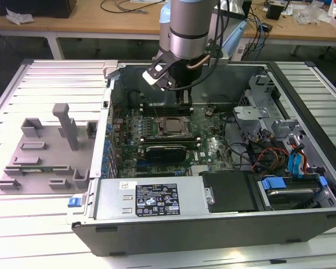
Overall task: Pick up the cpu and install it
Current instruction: 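Close the cpu cover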
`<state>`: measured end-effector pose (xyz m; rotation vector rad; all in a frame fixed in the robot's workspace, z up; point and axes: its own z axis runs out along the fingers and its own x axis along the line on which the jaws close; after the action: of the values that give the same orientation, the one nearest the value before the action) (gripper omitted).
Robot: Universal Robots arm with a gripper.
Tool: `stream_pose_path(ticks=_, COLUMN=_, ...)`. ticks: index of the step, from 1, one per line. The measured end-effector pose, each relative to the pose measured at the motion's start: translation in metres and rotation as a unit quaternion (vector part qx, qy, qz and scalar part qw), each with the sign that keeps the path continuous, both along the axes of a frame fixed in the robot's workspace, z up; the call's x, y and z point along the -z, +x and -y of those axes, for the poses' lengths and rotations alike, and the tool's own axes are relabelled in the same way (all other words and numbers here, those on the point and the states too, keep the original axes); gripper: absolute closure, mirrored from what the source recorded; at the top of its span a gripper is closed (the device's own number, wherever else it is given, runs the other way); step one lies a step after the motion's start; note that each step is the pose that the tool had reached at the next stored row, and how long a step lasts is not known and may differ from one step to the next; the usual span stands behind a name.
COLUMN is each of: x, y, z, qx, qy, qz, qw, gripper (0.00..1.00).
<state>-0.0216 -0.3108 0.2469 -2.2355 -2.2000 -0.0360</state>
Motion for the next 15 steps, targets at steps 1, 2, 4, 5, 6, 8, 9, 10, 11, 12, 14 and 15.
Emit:
stream_pose_path(ticks=1, x=0.0001, y=0.0000, z=0.0000, qx=0.000, qy=0.0000, qz=-0.0060, qw=1.0000, gripper=0.89)
stream_pose_path(ticks=2, x=0.0001, y=0.0000, z=0.0000, qx=0.000, qy=0.0000, qz=-0.0061, qw=1.0000, gripper=0.89)
stream_pose_path(ticks=4, x=0.0005, y=-0.0011, z=0.0003, qx=0.000, qy=0.0001, qz=-0.0061, qw=1.0000, gripper=0.89)
stream_pose_path(ticks=5, x=0.0012, y=-0.0039, z=0.0007, qx=0.000, qy=0.0003, qz=-0.0060, qw=1.0000, gripper=0.89)
stream_pose_path(ticks=6, x=0.0018, y=-0.0062, z=0.0011, qx=0.000, qy=0.0004, qz=-0.0061, qw=1.0000, gripper=0.89)
stream_pose_path(ticks=8, x=0.0036, y=-0.0088, z=0.0018, qx=0.000, qy=0.0008, qz=-0.0061, qw=1.0000, gripper=0.89)
stream_pose_path(ticks=9, x=0.0055, y=-0.0094, z=0.0020, qx=0.000, qy=0.0009, qz=-0.0060, qw=1.0000, gripper=0.89)
stream_pose_path(ticks=10, x=0.0061, y=-0.0096, z=0.0020, qx=0.000, qy=0.0009, qz=-0.0060, qw=1.0000, gripper=0.89)
stream_pose_path(ticks=11, x=0.0066, y=-0.0098, z=0.0021, qx=0.000, qy=0.0009, qz=-0.0060, qw=1.0000, gripper=0.89)
stream_pose_path(ticks=12, x=0.0069, y=-0.0098, z=0.0021, qx=0.000, qy=0.0008, qz=-0.0061, qw=1.0000, gripper=0.89)
stream_pose_path(ticks=14, x=0.0072, y=-0.0098, z=0.0021, qx=0.000, qy=0.0009, qz=-0.0061, qw=1.0000, gripper=0.89)
stream_pose_path(ticks=15, x=0.0072, y=-0.0098, z=0.0022, qx=0.000, qy=0.0009, qz=-0.0060, qw=1.0000, gripper=0.89)
